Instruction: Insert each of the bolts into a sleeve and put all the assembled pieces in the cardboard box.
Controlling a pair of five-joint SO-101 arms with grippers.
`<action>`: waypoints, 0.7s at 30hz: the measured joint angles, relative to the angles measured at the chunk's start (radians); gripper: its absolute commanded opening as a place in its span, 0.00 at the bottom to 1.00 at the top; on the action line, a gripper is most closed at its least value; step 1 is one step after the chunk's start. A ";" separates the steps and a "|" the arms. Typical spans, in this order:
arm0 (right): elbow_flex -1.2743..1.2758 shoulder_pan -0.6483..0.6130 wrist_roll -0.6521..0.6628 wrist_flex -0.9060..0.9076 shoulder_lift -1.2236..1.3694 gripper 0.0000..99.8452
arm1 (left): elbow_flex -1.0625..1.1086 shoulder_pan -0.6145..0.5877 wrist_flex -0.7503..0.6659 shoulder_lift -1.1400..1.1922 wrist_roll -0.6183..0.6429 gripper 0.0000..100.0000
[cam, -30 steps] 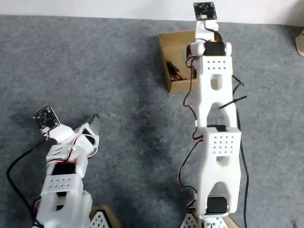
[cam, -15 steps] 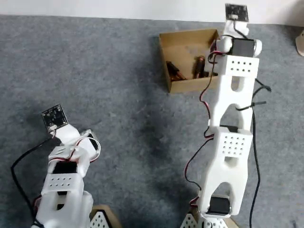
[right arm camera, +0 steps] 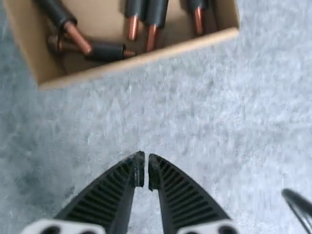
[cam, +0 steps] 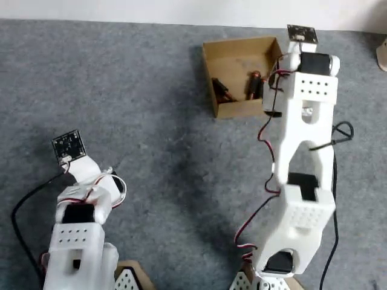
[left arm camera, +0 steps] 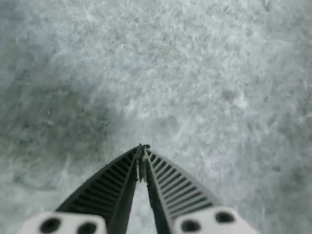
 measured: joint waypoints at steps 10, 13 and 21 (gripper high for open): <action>0.620 -0.002 0.000 -0.285 -0.423 0.00 | 0.015 0.000 0.244 -0.351 0.000 0.01; 0.836 -0.002 0.000 -0.385 -0.571 0.00 | 0.034 0.000 0.275 -0.446 0.000 0.01; 1.229 0.008 0.000 -0.534 -0.868 0.00 | 0.112 0.035 0.373 -0.667 -0.100 0.01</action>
